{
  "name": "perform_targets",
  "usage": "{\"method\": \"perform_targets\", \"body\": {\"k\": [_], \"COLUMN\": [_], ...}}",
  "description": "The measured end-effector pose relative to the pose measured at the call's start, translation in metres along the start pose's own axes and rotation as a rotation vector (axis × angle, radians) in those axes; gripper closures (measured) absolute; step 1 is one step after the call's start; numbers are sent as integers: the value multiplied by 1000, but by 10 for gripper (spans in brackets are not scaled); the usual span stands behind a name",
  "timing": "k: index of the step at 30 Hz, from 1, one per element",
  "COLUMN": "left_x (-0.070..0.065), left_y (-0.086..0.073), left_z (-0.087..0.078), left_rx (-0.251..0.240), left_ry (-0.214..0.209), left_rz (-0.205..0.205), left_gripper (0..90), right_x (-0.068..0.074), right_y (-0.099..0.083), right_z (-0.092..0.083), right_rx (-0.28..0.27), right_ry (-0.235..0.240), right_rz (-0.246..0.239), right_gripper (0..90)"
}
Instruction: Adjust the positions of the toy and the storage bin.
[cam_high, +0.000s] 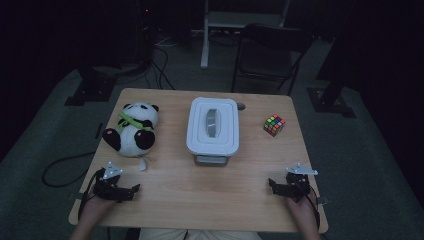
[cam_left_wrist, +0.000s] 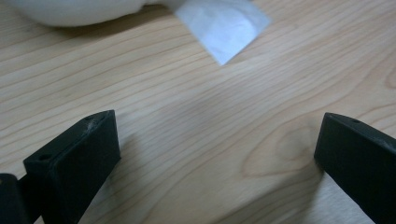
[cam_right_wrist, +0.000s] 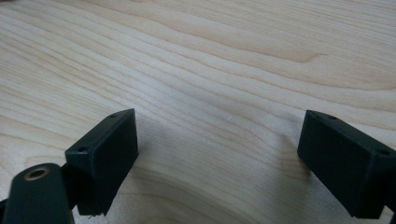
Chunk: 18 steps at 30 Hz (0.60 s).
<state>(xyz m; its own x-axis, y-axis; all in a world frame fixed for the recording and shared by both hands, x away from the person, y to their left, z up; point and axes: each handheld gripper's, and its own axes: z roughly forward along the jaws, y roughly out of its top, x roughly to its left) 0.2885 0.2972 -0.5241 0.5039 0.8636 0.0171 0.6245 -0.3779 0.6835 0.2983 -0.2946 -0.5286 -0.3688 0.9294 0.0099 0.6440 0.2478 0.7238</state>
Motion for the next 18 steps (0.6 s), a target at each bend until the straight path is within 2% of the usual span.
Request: {"method": "perform_targets", "body": {"k": [7,9,15,18], "left_x": [-17,-20,-30,-37], "left_y": [9,13,30,38], "left_z": [4,6,12,19], "left_rx": [15,-1,-27,-28], "left_ry": [-38,-40,-81,-89], "left_rz": [26,34,63,79], "left_gripper": [8,8,8,8], "right_x": [0,0,1,2], "right_y": [0,0,0,2], "right_z": [0,0,0,1], "right_rx": [-1,0,-2,-17], "right_ry": [-3,-4,-3,-3], "right_rz": [5,4,3,12], "right_gripper": [118,118,118,118]}}
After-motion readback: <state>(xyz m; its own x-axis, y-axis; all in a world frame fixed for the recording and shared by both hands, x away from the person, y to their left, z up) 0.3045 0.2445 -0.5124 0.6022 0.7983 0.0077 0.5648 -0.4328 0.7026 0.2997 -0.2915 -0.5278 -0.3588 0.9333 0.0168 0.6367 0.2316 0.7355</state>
